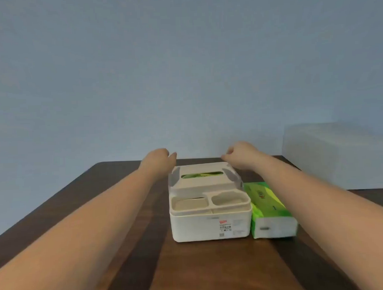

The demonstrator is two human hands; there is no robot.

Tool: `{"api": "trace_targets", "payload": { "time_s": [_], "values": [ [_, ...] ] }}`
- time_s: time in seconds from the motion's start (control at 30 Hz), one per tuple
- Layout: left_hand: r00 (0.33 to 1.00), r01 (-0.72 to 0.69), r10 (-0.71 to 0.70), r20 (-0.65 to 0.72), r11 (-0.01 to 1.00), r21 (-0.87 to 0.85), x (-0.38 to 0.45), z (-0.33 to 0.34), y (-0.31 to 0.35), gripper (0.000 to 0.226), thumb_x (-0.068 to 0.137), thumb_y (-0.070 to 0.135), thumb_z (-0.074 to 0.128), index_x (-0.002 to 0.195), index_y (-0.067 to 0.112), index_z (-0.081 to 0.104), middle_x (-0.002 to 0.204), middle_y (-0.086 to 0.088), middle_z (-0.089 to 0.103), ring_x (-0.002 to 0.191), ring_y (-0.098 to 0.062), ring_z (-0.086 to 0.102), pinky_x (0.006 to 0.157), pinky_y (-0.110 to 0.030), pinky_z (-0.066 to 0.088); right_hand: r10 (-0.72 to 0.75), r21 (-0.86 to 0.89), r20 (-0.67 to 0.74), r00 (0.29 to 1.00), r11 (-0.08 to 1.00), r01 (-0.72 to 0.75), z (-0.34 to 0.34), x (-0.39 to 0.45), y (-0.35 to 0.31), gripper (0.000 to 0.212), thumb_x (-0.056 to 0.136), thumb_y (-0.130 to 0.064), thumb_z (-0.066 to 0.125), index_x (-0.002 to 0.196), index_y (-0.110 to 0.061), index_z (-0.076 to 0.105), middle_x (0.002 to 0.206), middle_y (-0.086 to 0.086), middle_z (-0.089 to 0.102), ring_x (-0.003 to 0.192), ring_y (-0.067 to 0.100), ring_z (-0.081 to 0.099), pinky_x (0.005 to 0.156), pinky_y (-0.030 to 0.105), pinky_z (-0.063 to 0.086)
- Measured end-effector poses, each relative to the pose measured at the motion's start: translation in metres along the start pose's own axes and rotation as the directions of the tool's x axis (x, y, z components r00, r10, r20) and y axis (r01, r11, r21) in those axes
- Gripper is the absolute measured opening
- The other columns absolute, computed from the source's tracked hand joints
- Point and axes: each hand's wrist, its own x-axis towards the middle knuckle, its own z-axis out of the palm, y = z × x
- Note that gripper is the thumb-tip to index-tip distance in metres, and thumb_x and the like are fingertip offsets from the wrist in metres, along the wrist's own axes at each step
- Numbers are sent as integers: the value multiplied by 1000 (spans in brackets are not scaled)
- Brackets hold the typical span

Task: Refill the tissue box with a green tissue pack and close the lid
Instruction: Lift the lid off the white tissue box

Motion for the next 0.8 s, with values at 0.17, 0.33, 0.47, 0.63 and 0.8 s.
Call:
{"api": "trace_targets", "payload": {
  "time_s": [0.17, 0.33, 0.47, 0.63, 0.8],
  "values": [
    [992, 109, -108, 57, 994, -13, -18, -5, -16, 40, 91, 36, 50, 115, 5, 59, 99, -6, 59, 90, -24, 54, 76, -32, 45, 179, -10, 66, 982, 984, -179, 4, -24, 1, 16, 86, -12, 54, 72, -6, 59, 62, 11, 55, 46, 24, 52, 45, 23, 44],
    [988, 124, -121, 101, 992, -34, -28, 0, -13, 37, 87, 33, 56, 107, 3, 65, 94, -8, 65, 82, -24, 57, 74, -33, 48, 247, -123, 153, 957, 965, -230, 6, -30, 2, 14, 67, -2, 67, 79, 1, 74, 73, 13, 69, 60, 27, 58, 68, 33, 58],
    [977, 157, -143, 157, 984, -85, -29, 10, -14, 31, 83, 27, 55, 97, 2, 69, 82, -6, 64, 75, -23, 57, 61, -28, 45, 277, -82, 109, 955, 960, -270, 9, -26, 7, 9, 68, -2, 70, 65, -5, 61, 63, 10, 57, 57, 26, 54, 49, 24, 42],
    [976, 173, -153, 153, 976, -129, -33, 12, -10, 14, 81, 15, 54, 76, 8, 64, 74, -4, 60, 78, -26, 59, 65, -29, 46, 297, -85, 92, 950, 953, -290, 12, -26, 6, 19, 71, 0, 71, 61, -6, 55, 71, 7, 54, 80, 32, 57, 63, 30, 46],
    [977, 192, -159, 140, 945, -264, -35, -5, -11, 30, 81, 6, 49, 52, 15, 56, 62, 2, 55, 71, -22, 54, 54, -26, 41, 282, -74, 63, 958, 958, -277, 8, -20, -2, 14, 81, -9, 66, 72, -5, 56, 86, 10, 58, 82, 30, 56, 66, 29, 43]
  ]
}}
